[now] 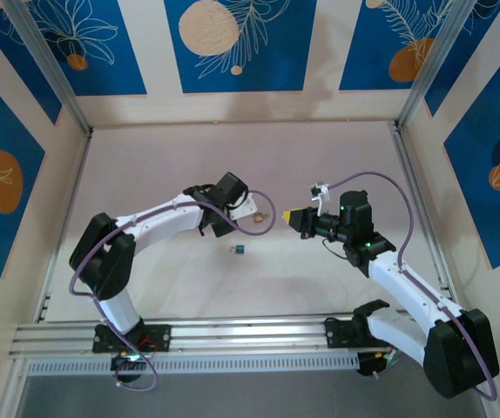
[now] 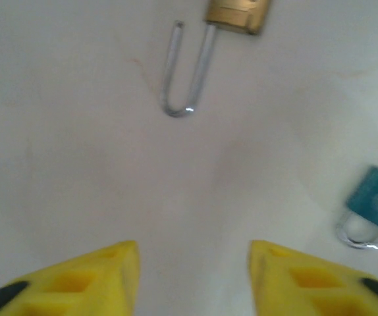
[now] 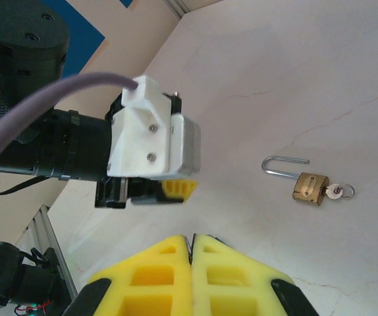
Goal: Unlock with the key
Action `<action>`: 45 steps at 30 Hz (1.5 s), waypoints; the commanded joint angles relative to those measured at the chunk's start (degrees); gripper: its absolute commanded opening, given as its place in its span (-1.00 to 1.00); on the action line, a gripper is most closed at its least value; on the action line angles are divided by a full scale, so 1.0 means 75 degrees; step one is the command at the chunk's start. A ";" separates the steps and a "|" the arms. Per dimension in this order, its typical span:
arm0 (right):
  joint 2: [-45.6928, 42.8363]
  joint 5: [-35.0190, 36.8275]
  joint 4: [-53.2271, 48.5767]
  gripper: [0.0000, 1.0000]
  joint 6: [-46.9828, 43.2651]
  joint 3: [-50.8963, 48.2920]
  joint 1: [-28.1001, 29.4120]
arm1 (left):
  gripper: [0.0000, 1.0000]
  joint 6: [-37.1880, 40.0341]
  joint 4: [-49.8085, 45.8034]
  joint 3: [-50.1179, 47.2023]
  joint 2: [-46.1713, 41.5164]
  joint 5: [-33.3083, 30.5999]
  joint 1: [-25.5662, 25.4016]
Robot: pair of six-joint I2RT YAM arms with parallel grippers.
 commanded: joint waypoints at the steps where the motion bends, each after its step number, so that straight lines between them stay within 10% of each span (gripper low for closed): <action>1: -0.0149 -0.0109 0.0031 -1.00 0.0073 -0.0124 -0.0064 | 0.09 0.0501 -0.1019 0.0297 0.0249 0.1277 -0.0053; 45: -0.0354 0.0036 0.0012 -1.00 0.0308 -0.0306 -0.0427 | -0.16 0.0117 -0.1872 0.1370 0.2036 0.2707 0.0006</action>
